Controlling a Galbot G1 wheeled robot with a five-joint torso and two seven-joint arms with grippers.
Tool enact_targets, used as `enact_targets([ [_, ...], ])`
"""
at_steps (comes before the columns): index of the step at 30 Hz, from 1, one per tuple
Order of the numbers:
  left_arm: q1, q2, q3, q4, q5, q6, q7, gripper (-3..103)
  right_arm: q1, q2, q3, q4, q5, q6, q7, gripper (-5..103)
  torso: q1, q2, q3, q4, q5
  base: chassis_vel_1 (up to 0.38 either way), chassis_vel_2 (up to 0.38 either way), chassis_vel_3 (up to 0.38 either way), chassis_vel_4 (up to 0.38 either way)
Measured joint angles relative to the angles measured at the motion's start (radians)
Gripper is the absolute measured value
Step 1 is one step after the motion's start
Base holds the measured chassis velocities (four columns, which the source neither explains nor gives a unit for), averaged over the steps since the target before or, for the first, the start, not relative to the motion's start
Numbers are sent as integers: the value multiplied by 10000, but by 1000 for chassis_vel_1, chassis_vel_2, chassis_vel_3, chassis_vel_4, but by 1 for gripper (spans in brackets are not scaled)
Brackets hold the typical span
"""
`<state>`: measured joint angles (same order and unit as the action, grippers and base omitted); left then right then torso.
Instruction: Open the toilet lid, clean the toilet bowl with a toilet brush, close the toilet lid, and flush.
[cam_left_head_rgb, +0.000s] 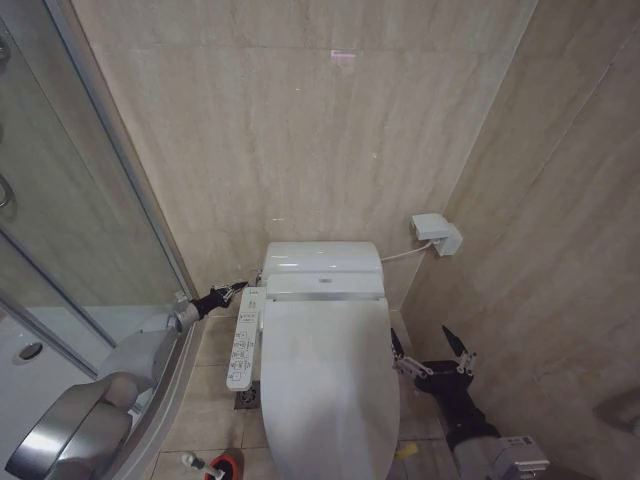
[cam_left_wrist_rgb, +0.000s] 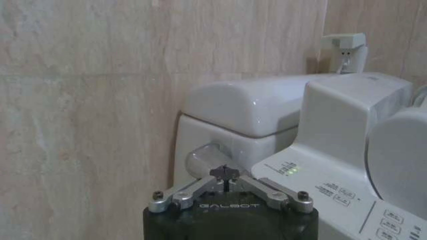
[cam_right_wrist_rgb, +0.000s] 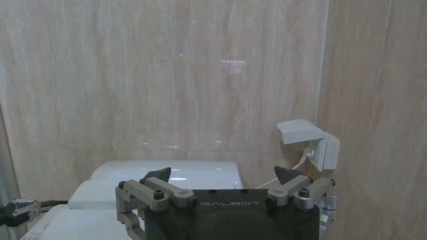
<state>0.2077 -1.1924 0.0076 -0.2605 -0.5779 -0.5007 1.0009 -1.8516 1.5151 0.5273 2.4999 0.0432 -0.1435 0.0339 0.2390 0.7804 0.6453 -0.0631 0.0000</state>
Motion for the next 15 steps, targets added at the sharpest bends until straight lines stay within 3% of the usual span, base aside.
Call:
enact_targets([
  [15, -263, -203, 41, 252, 249, 127, 90, 0, 0, 0, 0, 0, 0, 0, 0, 100, 0, 0, 0, 2, 0, 0, 0, 0, 0],
])
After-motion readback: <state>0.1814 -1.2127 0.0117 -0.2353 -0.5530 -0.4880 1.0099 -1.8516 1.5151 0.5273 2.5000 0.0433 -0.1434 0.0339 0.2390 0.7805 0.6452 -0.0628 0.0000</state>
